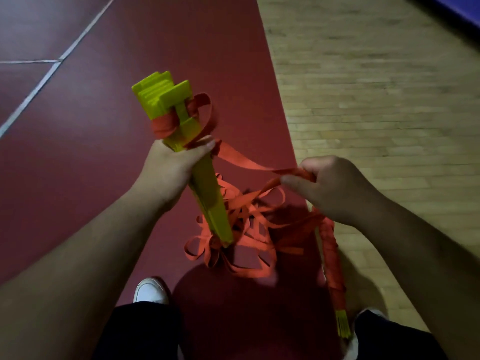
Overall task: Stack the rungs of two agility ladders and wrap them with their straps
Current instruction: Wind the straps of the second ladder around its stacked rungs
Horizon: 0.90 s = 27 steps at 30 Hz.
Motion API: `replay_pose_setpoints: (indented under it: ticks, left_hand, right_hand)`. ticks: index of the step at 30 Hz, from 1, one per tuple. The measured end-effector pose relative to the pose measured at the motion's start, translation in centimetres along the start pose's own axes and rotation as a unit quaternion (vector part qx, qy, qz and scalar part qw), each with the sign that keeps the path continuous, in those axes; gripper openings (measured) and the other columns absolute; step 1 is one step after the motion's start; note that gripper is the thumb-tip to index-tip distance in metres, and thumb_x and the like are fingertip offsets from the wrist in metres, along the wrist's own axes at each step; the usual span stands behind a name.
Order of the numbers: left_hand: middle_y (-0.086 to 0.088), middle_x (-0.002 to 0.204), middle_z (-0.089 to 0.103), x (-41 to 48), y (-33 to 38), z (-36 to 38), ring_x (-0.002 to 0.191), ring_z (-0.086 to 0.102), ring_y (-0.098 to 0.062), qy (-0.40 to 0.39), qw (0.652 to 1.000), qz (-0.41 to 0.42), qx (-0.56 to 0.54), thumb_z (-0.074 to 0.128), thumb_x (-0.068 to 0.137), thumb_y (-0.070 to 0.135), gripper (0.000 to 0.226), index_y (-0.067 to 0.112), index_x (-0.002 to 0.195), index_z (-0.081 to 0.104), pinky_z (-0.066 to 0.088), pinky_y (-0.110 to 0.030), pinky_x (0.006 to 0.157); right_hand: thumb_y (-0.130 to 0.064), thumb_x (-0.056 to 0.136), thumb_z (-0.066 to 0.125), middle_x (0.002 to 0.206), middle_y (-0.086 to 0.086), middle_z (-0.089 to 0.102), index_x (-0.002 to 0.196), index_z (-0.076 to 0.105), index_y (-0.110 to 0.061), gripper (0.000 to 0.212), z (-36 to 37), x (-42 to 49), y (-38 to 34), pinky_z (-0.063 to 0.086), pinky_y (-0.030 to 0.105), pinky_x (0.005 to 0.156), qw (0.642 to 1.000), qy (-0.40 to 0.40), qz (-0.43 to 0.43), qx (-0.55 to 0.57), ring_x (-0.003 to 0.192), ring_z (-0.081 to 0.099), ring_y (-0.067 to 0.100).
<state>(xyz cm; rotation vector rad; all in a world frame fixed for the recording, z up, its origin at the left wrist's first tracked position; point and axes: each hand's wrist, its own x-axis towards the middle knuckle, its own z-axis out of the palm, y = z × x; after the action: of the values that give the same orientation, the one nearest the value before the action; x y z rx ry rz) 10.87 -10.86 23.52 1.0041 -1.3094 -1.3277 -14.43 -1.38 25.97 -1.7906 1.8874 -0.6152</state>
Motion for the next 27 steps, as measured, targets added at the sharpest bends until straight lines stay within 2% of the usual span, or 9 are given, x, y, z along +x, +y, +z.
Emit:
replay_pose_setpoints:
  ticks: [3,7,10,15,17,21,23,25,27]
  left_hand:
    - [0.004,0.077,0.06,0.2,-0.1,0.1,0.076,0.055,-0.016,0.074,0.995,0.027,0.067,0.076,0.075,0.041,0.022,0.022,0.079,0.068,0.047,-0.038,0.072]
    - [0.009,0.08,0.06,0.3,-0.4,0.4,0.078,0.057,-0.01,0.211,0.976,0.031,-0.032,0.07,0.09,0.031,0.025,0.017,0.109,0.065,0.048,-0.031,0.074]
    - [0.012,0.073,0.059,0.6,0.0,0.5,0.071,0.059,-0.006,0.312,0.943,-0.006,-0.114,0.067,0.093,0.036,0.028,0.014,0.111,0.063,0.052,-0.029,0.071]
    - [0.006,0.054,0.045,0.8,0.8,0.3,0.048,0.051,-0.01,0.345,0.909,-0.046,-0.228,0.064,0.093,0.045,0.035,0.016,0.077,0.053,0.048,-0.024,0.055]
    - [0.005,0.057,0.05,0.9,1.1,0.0,0.047,0.053,-0.009,0.357,0.901,-0.055,-0.24,0.063,0.093,0.046,0.035,0.015,0.079,0.055,0.049,-0.023,0.054]
    - [0.002,0.064,0.046,1.2,1.3,-0.5,0.049,0.05,-0.009,0.367,0.898,-0.06,-0.237,0.064,0.092,0.048,0.036,0.015,0.08,0.054,0.047,-0.023,0.055]
    - [0.001,0.065,0.042,1.1,1.3,-0.7,0.051,0.046,-0.01,0.366,0.898,-0.061,-0.236,0.064,0.092,0.049,0.037,0.016,0.079,0.052,0.045,-0.025,0.055]
    - [0.001,0.067,0.045,1.3,1.3,-0.8,0.051,0.049,-0.01,0.361,0.895,-0.07,-0.252,0.063,0.092,0.051,0.038,0.015,0.084,0.053,0.049,-0.025,0.057]
    - [-0.001,0.069,0.049,1.6,1.6,-1.2,0.056,0.054,-0.013,0.339,0.891,-0.084,-0.289,0.059,0.092,0.056,0.041,0.015,0.091,0.052,0.054,-0.029,0.063]
  right_hand:
    - [-0.04,0.09,0.069,0.072,-0.012,0.058,0.076,0.061,-0.031,0.018,0.3,-0.4,-0.9,0.038,0.028,0.061,0.996,-0.067,-0.031,-0.051,0.073,0.059,0.012]
    - [-0.038,0.094,0.061,0.091,-0.002,0.066,0.092,0.064,-0.02,0.019,3.6,-1.7,-2.9,0.039,0.031,0.069,0.984,-0.126,-0.069,-0.101,0.093,0.063,0.025]
    - [-0.036,0.101,0.05,0.104,0.006,0.067,0.091,0.056,-0.022,0.018,7.0,-3.5,-4.0,0.032,0.032,0.068,0.973,-0.154,-0.11,-0.131,0.099,0.063,0.031]
    - [-0.03,0.099,0.047,0.101,0.009,0.067,0.087,0.043,-0.028,0.012,8.6,-4.7,-5.0,0.046,0.038,0.07,0.975,-0.142,-0.124,-0.113,0.094,0.064,0.034]
    - [-0.029,0.094,0.049,0.103,0.01,0.066,0.086,0.04,-0.028,0.013,9.0,-5.4,-5.0,0.047,0.037,0.072,0.97,-0.176,-0.117,-0.12,0.094,0.064,0.035]
    - [-0.03,0.094,0.052,0.113,0.011,0.065,0.098,0.05,-0.022,0.01,10.6,-6.4,-4.4,0.05,0.037,0.081,0.957,-0.272,-0.043,-0.092,0.102,0.063,0.036]
    - [-0.039,0.095,0.051,0.113,0.01,0.067,0.099,0.052,-0.021,0.018,11.1,-6.4,-4.3,0.051,0.038,0.087,0.963,-0.269,-0.001,-0.02,0.104,0.063,0.033]
    - [-0.058,0.094,0.046,0.109,0.007,0.069,0.099,0.059,-0.02,0.04,11.6,-6.2,-4.5,0.05,0.04,0.091,0.962,-0.26,0.046,0.064,0.102,0.064,0.028]
    - [-0.063,0.094,0.044,0.105,0.009,0.069,0.093,0.062,-0.023,0.044,12.1,-5.9,-4.6,0.048,0.037,0.09,0.944,-0.275,0.106,0.148,0.095,0.062,0.025]
